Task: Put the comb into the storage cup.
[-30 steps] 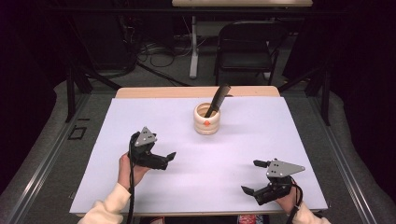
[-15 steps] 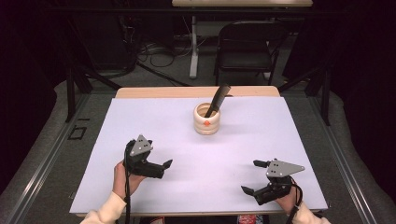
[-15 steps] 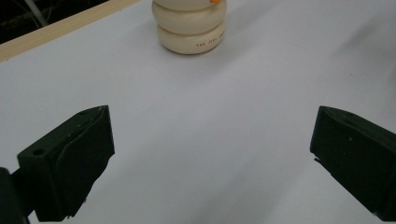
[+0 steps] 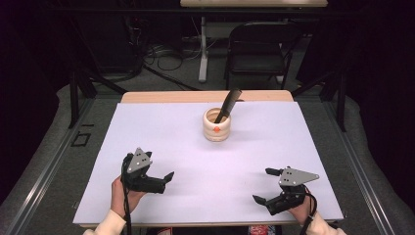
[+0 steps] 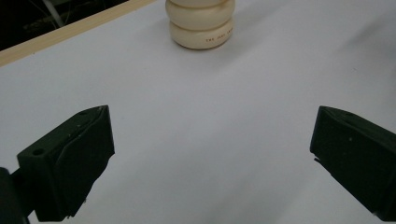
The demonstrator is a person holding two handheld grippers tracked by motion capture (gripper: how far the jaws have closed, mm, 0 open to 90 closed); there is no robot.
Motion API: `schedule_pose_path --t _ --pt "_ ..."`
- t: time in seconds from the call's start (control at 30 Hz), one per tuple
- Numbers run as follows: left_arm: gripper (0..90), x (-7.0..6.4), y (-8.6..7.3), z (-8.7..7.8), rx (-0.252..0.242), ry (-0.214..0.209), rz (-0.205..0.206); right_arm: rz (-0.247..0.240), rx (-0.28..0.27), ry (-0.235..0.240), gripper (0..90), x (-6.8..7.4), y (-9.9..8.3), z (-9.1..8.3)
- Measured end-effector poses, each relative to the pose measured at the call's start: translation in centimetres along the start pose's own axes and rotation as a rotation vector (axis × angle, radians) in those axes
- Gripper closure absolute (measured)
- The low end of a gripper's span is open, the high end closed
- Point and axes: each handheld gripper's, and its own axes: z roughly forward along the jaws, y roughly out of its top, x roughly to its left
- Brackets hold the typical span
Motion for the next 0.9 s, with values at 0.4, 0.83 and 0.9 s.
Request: schedule_pose_path --t 0.4,0.83,0.9 --pt "0.0 -0.3 -1.1 -0.4 0.006 0.007 -0.001 0.002 0.002 -0.001 0.0 0.0 0.0 0.0" --pt "0.0 -0.2 -2.8 -1.3 0.013 0.021 -0.031 0.002 0.0 -0.001 0.0 0.0 0.0 0.0" --pt "0.0 -0.2 -3.1 -1.4 0.016 0.021 -0.03 0.002 0.001 -0.002 0.0 0.0 0.0 0.0"
